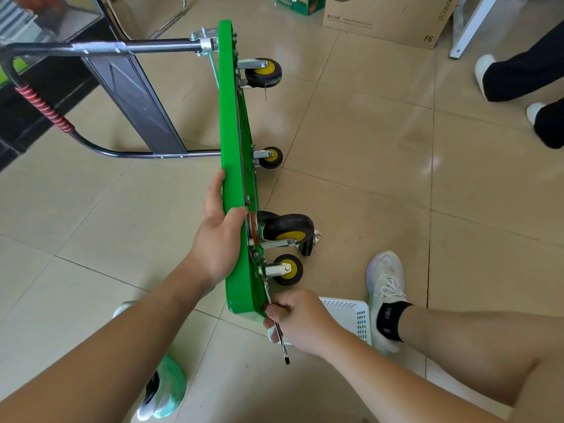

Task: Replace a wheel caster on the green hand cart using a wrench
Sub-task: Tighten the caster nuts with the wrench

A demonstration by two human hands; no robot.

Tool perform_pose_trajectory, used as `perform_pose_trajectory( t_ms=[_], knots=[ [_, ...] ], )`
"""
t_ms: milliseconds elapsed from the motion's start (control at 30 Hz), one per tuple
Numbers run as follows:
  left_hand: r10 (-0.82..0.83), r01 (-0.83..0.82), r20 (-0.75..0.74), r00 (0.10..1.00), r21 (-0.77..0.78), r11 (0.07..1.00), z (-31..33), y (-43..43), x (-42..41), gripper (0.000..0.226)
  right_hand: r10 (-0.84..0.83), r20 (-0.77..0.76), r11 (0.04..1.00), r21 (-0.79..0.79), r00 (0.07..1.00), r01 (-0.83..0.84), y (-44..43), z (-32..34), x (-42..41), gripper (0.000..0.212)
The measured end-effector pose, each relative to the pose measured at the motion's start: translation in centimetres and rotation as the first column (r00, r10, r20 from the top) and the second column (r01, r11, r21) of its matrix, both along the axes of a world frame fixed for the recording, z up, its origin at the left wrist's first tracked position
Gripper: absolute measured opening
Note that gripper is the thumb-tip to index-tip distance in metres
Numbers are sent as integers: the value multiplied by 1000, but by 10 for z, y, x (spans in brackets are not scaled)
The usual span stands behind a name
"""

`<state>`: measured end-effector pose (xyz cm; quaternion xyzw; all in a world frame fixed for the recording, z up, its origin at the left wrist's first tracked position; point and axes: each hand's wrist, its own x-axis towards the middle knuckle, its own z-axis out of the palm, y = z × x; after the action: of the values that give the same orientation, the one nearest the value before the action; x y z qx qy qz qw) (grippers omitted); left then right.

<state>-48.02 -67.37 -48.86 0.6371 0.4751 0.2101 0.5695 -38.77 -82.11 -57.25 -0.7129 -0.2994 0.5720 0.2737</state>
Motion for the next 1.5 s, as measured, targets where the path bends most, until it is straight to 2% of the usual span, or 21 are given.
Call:
perform_pose_trajectory(
  t_ms=[233,433,667,833,933,1033,1133,1267,1367,1500],
  knots=[
    [-4,4,-5,1000,-5,1000,-1,0,0,76,-83,-33,996,28,996,84,5,19,2,23],
    [-2,2,0,1000,-11,1000,-2,2,0,76,-136,-150,991,1,979,137,13,20,4,23],
    [-5,5,4,1000,-7,1000,-2,1,0,77,-189,-48,980,55,981,191,-2,-4,-3,22],
    [-5,5,7,1000,-5,1000,-1,1,1,75,-209,-23,963,166,978,210,1,-4,-7,18],
    [2,-2,3,1000,-4,1000,-1,1,1,75,-246,-25,933,266,969,243,5,-9,-11,14],
    [11,-11,1,1000,-4,1000,-2,1,1,75,-354,-48,867,357,934,347,14,-12,-16,7],
    [15,-15,-5,1000,1,1000,-2,2,1,75,-457,14,811,418,889,410,26,-15,-15,20],
    [19,-19,-6,1000,-2,1000,-3,2,1,75,-536,35,737,508,844,447,42,-16,-14,22],
    [18,-18,-10,1000,0,1000,-3,2,1,76,-537,11,721,524,843,453,48,-21,-15,32],
    [12,-12,-3,1000,2,1000,-4,2,1,76,-506,-31,745,488,862,455,50,-26,-13,34]
  ],
)
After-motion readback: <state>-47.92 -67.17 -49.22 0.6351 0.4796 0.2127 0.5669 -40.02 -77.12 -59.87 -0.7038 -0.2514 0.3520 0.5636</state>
